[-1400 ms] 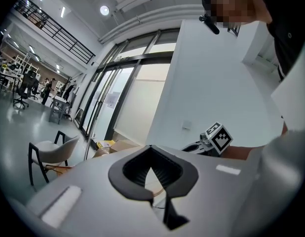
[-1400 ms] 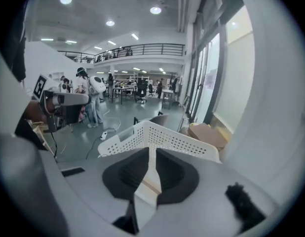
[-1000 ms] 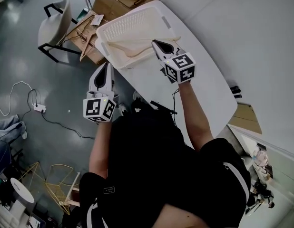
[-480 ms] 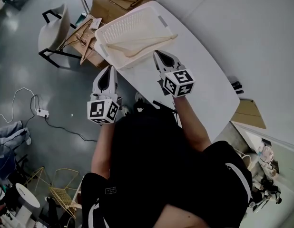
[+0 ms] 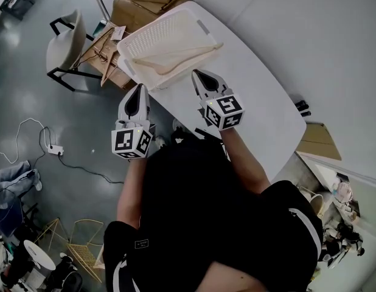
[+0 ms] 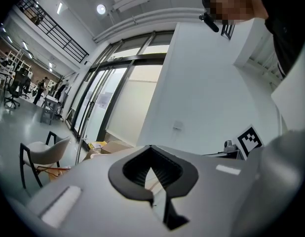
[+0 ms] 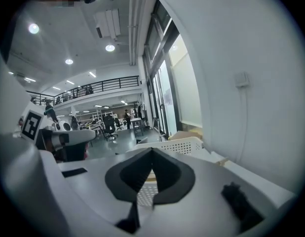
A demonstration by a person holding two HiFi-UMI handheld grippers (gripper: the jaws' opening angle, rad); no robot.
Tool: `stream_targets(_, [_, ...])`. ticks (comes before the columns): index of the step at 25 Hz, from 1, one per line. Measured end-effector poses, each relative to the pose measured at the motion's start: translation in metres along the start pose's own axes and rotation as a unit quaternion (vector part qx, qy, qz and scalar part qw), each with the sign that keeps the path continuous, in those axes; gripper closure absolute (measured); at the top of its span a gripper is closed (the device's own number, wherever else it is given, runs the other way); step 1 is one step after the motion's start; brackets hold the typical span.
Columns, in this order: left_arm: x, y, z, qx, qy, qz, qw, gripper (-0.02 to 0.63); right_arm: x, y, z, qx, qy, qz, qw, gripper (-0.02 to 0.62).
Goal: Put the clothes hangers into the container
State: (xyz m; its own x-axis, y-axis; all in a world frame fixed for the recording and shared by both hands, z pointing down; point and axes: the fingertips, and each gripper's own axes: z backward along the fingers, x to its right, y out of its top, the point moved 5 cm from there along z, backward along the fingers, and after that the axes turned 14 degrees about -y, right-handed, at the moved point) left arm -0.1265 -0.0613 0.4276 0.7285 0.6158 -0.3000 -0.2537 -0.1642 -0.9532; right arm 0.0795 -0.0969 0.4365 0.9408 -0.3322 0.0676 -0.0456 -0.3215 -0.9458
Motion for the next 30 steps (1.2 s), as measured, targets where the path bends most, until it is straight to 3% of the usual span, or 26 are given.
stream_targets(30, [0.004,-0.008,-0.005,-0.011,-0.010,0.003,0.9999,0.603,-0.018,-0.008,0.001,-0.004,0.015,0.054,0.998,0.580])
